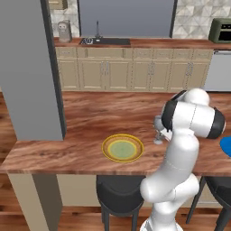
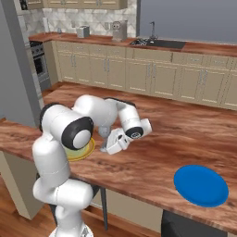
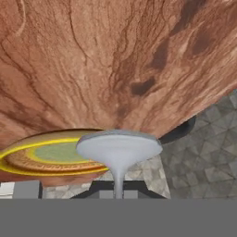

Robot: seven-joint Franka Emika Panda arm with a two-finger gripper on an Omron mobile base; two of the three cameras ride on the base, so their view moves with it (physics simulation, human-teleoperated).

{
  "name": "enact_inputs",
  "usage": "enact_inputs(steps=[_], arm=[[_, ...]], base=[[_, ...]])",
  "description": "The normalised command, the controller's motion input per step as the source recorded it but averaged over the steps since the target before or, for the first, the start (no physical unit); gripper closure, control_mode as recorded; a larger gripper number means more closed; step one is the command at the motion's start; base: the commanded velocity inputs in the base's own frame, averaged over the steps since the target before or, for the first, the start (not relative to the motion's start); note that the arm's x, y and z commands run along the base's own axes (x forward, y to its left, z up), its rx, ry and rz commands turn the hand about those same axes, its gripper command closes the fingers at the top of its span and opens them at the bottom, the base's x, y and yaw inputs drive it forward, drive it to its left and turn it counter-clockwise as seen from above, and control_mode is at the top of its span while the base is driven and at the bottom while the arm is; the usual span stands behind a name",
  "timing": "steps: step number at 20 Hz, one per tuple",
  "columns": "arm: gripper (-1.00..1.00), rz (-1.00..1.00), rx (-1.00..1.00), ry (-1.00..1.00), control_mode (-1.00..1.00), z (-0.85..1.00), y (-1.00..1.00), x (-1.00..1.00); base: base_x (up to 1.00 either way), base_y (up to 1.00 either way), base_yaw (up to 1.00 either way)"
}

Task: Retrieve the wine glasses from the counter and place one next to each plate.

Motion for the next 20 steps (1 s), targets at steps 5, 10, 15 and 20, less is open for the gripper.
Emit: enact_inputs(steps=[5,10,15,20], arm=[[1.00,0.00,-0.01,0.00,-1.00,-0.30,0.00,0.30],[1.00,0.00,-0.01,0.00,-1.00,-0.32,0.00,0.26],[1.00,0.00,0.00,0.00,-1.00,-0.32,0.00,0.26],[1.00,0.00,0.00,0.00,-1.00,-0.34,0.00,0.29]], base=[[0.00,0.00,0.00],[0.00,0.00,0.00],[0.00,0.00,0.00],[0.00,0.00,0.00]])
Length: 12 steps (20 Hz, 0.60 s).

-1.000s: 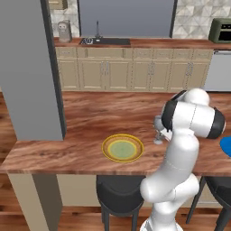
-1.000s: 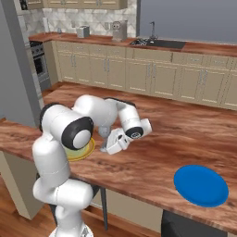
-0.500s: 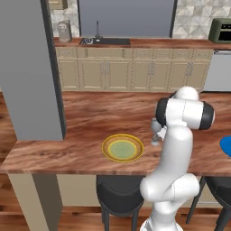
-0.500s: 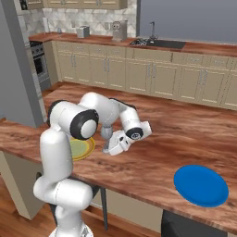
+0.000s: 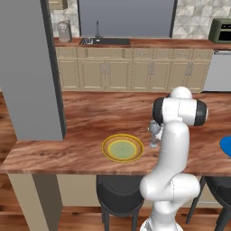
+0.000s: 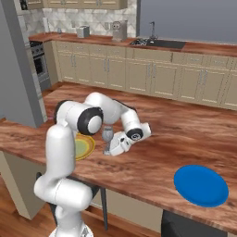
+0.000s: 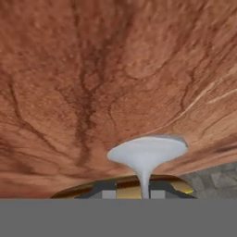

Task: Retrieve the wine glasses from the counter and place one next to each plate.

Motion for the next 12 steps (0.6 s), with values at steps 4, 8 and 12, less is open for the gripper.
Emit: enact_inputs(steps=[4,8,12], arm=[[1.00,0.00,0.00,0.00,-1.00,-0.35,0.00,0.27],[1.00,0.00,0.00,0.00,-1.00,-0.37,0.00,0.23],[-1.00,0.00,-0.01,0.00,-1.00,-0.33,0.00,0.01]], base=[[0.00,0.00,0.00],[0.00,0.00,0.00],[0.00,0.00,0.00]])
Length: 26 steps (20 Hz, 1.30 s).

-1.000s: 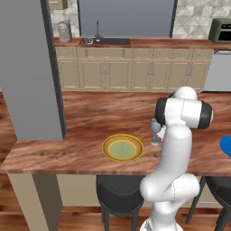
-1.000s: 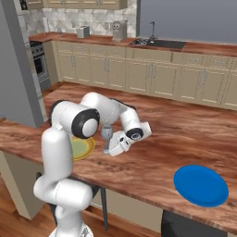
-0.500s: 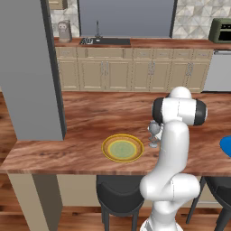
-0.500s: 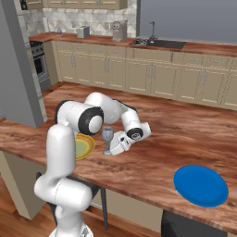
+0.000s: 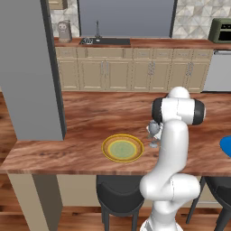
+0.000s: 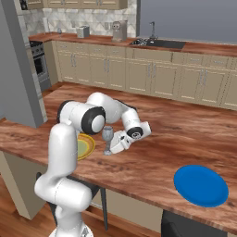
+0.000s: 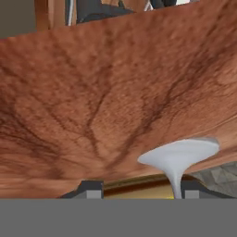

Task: Retrieve the wine glasses from the counter and place one next to each plate.

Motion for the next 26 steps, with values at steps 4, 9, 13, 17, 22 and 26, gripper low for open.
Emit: enact_inputs(steps=[4,9,13,17,22,26], arm=[[-1.00,0.00,0.00,-0.01,-1.00,-0.17,-0.08,0.00],[-1.00,0.00,0.00,0.00,-1.00,-0.01,-0.13,-0.08],[-1.00,0.00,0.00,0.00,-1.00,0.00,-0.04,-0.12],[-1.00,0.00,0.00,0.00,-1.00,-0.01,-0.06,-0.14],[-1.00,0.00,0.00,0.00,-1.00,0.00,-0.07,-0.22],[-1.00,0.00,0.00,0.00,-1.00,0.00,-0.16,-0.04]], base=[[0.00,0.00,0.00],[0.00,0.00,0.00],[0.00,0.00,0.00],[0.00,0.00,0.00],[0.00,0.00,0.00],[0.00,0.00,0.00]])
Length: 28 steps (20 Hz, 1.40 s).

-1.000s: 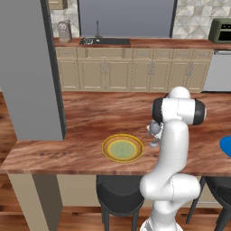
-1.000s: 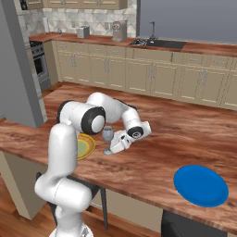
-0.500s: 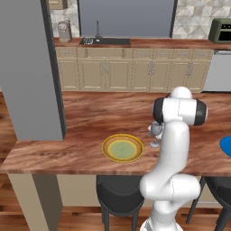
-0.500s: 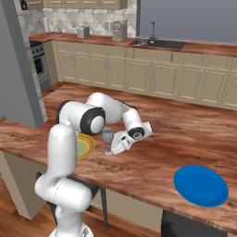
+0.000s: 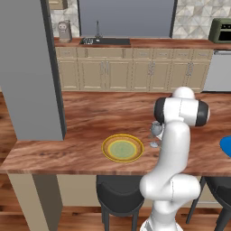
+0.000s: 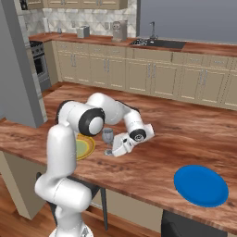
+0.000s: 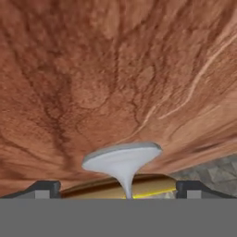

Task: Retrieve the wine glasses from the counter and place one next to each plate.

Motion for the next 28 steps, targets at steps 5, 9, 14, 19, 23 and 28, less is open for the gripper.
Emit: enact_inputs(steps=[5,9,14,19,23,28], arm=[[-1.00,-0.04,-0.01,0.00,-1.00,0.00,-0.33,-0.02],[-1.00,-0.17,-0.04,-0.03,-1.00,0.00,-0.26,-0.06],[-1.00,-0.21,-0.04,-0.12,-1.00,0.08,-0.01,-0.58],[-1.00,-0.19,-0.08,-0.20,-1.00,0.50,0.23,-0.69],[-1.00,-0.08,-0.10,-0.15,-1.00,0.88,0.15,-0.41],[-1.00,0.00,-0.04,-0.03,-1.00,0.99,0.10,-0.28]], base=[[0.00,0.00,0.00],[0.00,0.00,0.00],[0.00,0.00,0.00],[0.00,0.00,0.00],[0.00,0.00,0.00],[0.00,0.00,0.00]])
